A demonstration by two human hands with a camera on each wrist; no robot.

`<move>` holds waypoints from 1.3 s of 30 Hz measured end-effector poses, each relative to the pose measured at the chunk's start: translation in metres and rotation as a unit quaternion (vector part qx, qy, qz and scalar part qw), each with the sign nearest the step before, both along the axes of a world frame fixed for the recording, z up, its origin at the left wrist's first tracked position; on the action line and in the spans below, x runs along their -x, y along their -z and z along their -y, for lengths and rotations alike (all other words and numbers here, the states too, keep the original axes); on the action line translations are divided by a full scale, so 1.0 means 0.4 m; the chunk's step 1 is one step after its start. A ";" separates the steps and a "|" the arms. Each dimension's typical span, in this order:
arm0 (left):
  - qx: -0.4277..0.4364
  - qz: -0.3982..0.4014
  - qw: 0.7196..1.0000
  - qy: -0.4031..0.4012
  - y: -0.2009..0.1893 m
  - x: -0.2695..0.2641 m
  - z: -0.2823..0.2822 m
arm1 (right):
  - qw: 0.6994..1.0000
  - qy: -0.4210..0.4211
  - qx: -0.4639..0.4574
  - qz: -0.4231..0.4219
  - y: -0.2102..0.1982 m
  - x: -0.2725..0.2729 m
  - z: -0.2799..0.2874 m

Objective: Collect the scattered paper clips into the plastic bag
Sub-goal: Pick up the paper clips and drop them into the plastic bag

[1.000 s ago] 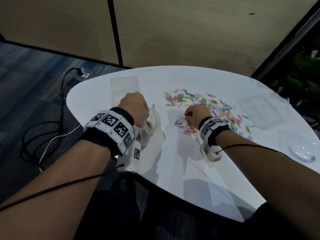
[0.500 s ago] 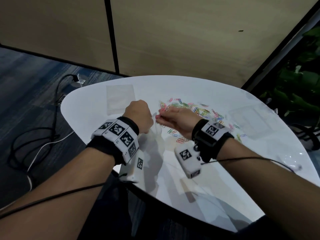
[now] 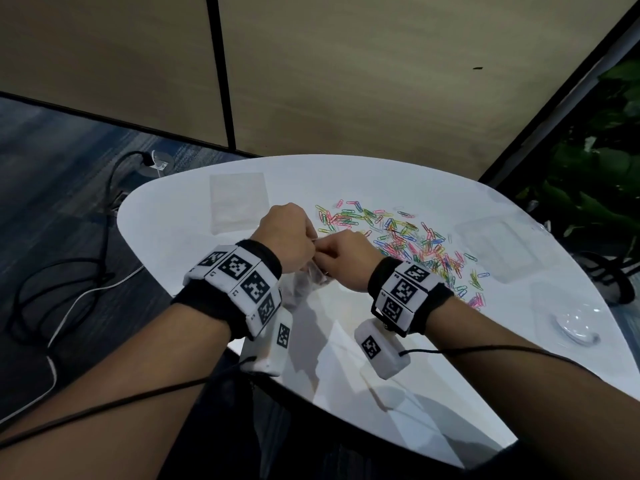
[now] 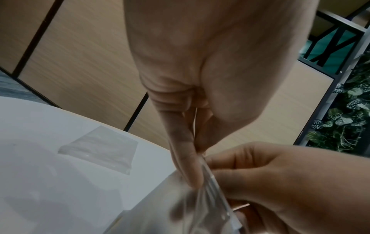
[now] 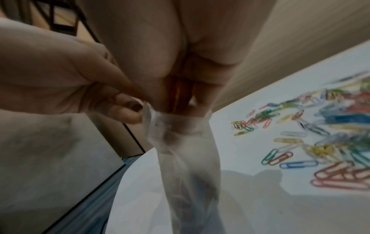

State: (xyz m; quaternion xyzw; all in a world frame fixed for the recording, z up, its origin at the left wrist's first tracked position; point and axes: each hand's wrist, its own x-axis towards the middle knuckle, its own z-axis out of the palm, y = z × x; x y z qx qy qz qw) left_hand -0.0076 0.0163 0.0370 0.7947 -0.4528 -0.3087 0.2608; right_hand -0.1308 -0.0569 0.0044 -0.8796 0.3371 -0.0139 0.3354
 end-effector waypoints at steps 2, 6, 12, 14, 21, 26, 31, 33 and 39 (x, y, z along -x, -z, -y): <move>-0.003 -0.001 1.000 -0.006 0.002 -0.005 -0.001 | 0.999 -0.032 0.001 -0.023 -0.006 0.003 0.000; -0.009 -0.003 1.000 -0.025 -0.001 -0.016 -0.005 | 0.989 0.043 -0.107 0.097 -0.031 0.008 0.023; -0.024 -0.001 0.998 -0.053 0.003 -0.053 -0.013 | 0.982 0.177 0.020 0.069 0.018 0.073 0.154; -0.026 0.000 0.998 -0.053 0.005 -0.058 -0.015 | 0.992 0.082 0.079 -0.046 0.082 0.095 0.152; -0.037 0.008 0.999 -0.036 0.008 -0.060 -0.014 | 0.928 -0.198 0.214 -0.234 0.242 0.126 0.061; -0.048 0.010 0.998 -0.034 0.016 -0.058 -0.002 | 0.905 -0.146 0.269 -0.296 0.243 0.201 0.094; -0.052 0.025 0.998 -0.013 0.019 -0.032 0.010 | 0.951 -0.082 0.237 -0.181 0.235 0.227 0.156; -0.060 0.025 0.998 -0.016 0.020 -0.028 0.012 | 0.956 -0.069 0.234 -0.162 0.228 0.226 0.167; -0.063 0.025 0.998 -0.017 0.018 -0.015 0.021 | 0.972 0.201 0.086 -0.089 0.187 0.249 0.227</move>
